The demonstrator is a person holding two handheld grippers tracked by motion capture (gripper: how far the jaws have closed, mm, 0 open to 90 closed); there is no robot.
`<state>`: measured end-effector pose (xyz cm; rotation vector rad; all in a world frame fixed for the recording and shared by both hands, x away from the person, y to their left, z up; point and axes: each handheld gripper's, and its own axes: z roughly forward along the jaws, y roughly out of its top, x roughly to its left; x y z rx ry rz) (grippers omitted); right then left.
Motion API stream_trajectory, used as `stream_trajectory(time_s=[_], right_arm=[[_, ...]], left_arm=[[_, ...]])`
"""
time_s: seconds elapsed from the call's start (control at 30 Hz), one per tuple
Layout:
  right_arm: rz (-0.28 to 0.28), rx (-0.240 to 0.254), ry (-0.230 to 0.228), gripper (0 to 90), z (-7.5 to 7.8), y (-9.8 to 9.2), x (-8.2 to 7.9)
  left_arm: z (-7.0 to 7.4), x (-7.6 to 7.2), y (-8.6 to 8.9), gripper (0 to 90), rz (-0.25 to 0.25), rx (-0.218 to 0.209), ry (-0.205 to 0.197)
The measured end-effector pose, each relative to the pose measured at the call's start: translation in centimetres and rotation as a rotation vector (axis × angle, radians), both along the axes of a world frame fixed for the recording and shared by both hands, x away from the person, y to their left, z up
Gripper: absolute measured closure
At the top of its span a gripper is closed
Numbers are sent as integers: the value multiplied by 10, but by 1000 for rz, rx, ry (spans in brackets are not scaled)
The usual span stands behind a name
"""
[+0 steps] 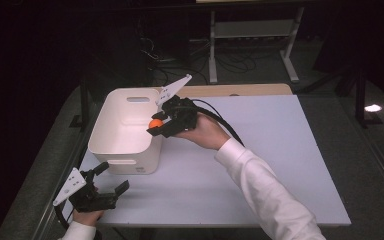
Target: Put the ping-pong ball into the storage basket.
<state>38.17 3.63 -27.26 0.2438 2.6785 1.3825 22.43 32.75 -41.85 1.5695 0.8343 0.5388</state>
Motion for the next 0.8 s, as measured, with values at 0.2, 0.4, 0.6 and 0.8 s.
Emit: stream_trajectory(time_s=[0.2, 0.4, 0.6, 0.8], right_arm=[[10, -5, 6, 492, -1, 9, 1], [25, -13, 18, 492, -3, 19, 0], [42, -16, 25, 492, -5, 31, 0], [54, -20, 16, 492, -9, 39, 1]], left_arm=[[0, 0, 0, 0, 1, 2, -1], [0, 0, 0, 0, 3, 2, -2], [0, 0, 1, 0, 5, 3, -7], [0, 0, 1, 0, 11, 5, -5]])
